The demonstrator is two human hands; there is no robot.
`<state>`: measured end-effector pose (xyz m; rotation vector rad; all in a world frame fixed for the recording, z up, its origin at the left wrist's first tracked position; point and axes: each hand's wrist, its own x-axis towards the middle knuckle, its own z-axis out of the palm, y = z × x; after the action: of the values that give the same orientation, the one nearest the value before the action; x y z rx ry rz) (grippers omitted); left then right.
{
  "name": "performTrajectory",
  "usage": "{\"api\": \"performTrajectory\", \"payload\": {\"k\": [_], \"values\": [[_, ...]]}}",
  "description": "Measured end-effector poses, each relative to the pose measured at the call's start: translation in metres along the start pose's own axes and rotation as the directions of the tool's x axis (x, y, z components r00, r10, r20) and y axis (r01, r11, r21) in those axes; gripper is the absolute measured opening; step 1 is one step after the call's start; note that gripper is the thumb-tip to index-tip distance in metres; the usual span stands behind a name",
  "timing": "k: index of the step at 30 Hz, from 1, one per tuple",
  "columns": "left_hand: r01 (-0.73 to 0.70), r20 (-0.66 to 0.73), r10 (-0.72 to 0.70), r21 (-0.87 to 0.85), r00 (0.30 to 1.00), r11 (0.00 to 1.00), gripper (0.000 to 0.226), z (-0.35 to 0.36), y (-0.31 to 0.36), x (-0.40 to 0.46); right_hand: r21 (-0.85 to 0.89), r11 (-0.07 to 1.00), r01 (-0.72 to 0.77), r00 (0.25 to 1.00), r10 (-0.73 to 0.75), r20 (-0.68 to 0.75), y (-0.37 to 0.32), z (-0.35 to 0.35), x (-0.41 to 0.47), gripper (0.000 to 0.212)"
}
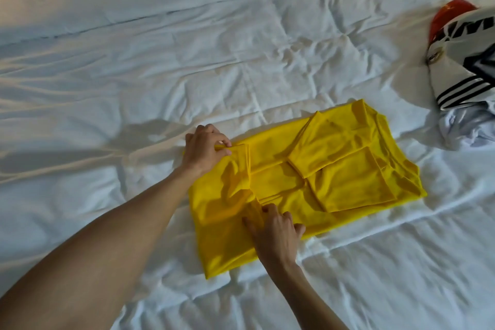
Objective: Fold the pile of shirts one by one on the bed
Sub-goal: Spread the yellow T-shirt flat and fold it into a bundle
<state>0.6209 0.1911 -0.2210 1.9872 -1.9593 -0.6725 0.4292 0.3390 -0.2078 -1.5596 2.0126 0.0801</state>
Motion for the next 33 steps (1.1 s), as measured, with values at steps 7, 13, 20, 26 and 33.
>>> {"api": "performTrajectory", "payload": {"k": [7, 13, 20, 26, 33], "values": [[-0.025, -0.318, -0.004, -0.086, 0.948, 0.996, 0.009, 0.001, -0.005, -0.005, 0.275, 0.959, 0.065, 0.997, -0.054, -0.046, 0.016, -0.001, 0.003, 0.016], [0.025, -0.128, -0.079, -0.381, 0.989, 0.924, 0.011, 0.009, 0.002, -0.002, 0.287, 0.958, 0.01, 0.995, 0.019, -0.099, 0.03, 0.003, -0.006, 0.034], [-0.217, -0.255, 0.195, -0.06, 0.947, 0.974, 0.025, -0.011, -0.03, -0.025, 0.021, 0.966, 0.258, 0.92, -0.239, -0.311, 0.001, 0.022, -0.04, 0.054], [-0.393, 0.014, 0.403, 0.254, 0.915, 0.884, 0.057, -0.019, -0.084, -0.067, -0.084, 0.935, 0.344, 0.938, -0.346, -0.008, -0.031, 0.037, -0.056, 0.042], [-0.288, -0.102, 0.328, 0.284, 0.939, 0.914, 0.026, -0.01, -0.067, -0.062, -0.163, 0.926, 0.34, 0.94, -0.34, 0.029, -0.045, 0.038, -0.062, 0.048]]}}
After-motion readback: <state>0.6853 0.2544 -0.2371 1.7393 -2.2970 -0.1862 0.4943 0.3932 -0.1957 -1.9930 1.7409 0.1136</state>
